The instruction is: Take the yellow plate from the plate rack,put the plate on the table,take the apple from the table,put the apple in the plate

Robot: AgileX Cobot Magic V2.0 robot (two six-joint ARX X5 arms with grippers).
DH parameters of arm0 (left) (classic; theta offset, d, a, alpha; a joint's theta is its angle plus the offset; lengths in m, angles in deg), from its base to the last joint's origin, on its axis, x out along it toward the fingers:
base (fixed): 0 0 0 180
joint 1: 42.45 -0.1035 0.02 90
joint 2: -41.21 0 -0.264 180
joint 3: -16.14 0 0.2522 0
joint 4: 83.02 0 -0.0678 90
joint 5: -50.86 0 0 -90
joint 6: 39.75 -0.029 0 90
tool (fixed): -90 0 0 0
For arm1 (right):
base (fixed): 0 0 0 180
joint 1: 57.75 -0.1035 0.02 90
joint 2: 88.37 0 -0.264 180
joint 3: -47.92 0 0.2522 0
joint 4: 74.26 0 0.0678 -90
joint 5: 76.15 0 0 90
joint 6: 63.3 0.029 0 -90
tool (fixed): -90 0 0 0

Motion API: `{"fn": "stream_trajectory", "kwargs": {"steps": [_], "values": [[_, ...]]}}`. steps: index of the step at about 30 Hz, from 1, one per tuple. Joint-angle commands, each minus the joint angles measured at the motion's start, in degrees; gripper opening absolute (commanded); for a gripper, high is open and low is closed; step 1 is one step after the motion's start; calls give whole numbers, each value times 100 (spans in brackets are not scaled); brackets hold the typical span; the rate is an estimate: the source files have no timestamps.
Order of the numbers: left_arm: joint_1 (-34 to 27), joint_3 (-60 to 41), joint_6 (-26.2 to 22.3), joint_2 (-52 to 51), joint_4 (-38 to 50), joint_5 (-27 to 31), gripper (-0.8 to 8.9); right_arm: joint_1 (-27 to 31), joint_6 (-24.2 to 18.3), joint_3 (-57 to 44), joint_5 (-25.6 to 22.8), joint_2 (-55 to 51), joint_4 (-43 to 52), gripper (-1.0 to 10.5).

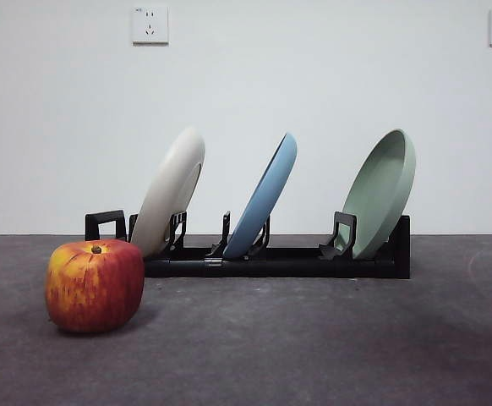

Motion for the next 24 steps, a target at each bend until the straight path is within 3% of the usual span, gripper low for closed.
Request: {"fn": "stream_trajectory", "kwargs": {"steps": [1, 6, 13, 19, 24], "values": [[-15, 236, 127, 153, 9, -72, -7, 7, 114, 369, 7, 315, -116, -16], [-15, 785, -138, 710, 9, -90, -7, 7, -15, 1158, 92, 1110, -348, -16], [-15, 1718, -586, 2009, -74, -457, -7, 7, -476, 2321, 920, 2422, -562, -16], [-15, 2861, -892, 3689, -625, -1156, -7, 2, -1010, 3399, 1624, 3523, -1266, 0], [-15, 3897, -890, 5014, -949, -2063, -4, -15, -1285, 4015, 1827, 4138, -1663, 52]]}}
